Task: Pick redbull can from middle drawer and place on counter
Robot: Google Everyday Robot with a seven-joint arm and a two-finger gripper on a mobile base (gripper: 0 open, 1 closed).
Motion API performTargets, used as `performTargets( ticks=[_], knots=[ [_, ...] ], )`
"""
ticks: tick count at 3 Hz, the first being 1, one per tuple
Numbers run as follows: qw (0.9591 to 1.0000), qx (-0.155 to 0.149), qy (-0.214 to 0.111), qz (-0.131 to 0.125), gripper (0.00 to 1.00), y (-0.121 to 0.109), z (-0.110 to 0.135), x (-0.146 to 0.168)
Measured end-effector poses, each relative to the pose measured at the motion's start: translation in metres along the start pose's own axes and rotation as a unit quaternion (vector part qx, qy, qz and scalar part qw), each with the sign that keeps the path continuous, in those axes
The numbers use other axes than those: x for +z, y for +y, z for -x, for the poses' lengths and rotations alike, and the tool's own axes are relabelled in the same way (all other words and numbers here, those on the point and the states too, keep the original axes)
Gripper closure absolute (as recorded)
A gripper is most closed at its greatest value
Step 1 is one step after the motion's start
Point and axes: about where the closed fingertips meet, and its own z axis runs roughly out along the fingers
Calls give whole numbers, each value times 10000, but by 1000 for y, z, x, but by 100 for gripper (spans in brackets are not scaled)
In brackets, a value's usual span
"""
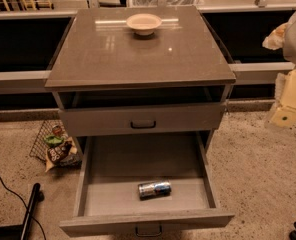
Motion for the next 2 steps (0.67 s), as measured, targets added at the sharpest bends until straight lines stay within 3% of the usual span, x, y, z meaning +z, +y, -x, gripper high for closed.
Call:
performTargets(
  ticks=[1, 2],
  knots=[
    [10000, 12, 8, -11, 0, -1, 0, 1],
    [9997, -4, -166, 162, 0, -1, 6, 35]
  ],
)
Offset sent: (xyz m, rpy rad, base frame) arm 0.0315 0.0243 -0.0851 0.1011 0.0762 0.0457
